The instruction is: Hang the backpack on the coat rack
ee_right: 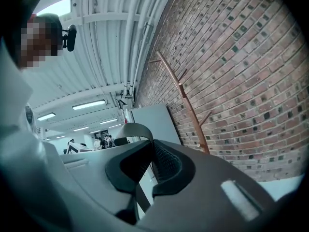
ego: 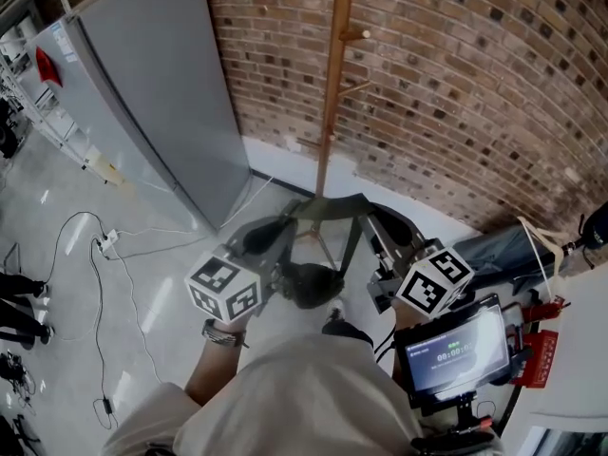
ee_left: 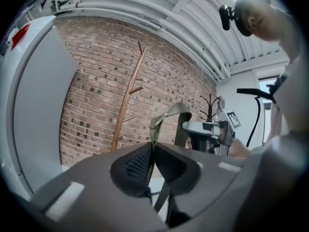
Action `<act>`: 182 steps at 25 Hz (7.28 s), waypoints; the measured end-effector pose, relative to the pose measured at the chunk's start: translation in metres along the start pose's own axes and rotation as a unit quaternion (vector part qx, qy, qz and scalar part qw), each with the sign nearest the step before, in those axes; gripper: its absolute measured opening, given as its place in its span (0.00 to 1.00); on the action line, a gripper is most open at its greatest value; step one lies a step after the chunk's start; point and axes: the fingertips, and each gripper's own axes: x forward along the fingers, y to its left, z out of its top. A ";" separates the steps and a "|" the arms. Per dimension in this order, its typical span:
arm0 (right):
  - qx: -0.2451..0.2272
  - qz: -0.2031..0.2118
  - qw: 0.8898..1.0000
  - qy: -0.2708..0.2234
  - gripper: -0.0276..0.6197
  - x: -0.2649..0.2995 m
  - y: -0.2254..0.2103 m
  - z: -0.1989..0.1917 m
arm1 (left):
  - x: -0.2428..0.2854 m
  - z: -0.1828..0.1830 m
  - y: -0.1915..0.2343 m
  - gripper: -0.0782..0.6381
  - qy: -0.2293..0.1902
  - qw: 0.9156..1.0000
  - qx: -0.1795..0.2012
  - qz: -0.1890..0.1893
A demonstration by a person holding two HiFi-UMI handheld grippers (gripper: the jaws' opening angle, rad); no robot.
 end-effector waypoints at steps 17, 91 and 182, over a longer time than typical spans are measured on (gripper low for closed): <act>0.005 0.071 0.996 0.048 0.06 0.051 -0.106 0.038 | 0.100 0.017 0.051 0.13 -0.013 0.995 -0.031 0.089; 0.116 -0.034 0.971 0.206 0.06 0.159 -0.227 -0.101 | 0.187 -0.113 0.179 0.15 0.189 0.975 -0.116 0.021; -0.116 -0.050 0.991 0.042 0.05 0.133 -0.149 0.057 | 0.166 0.065 0.120 0.11 -0.007 0.989 0.140 0.050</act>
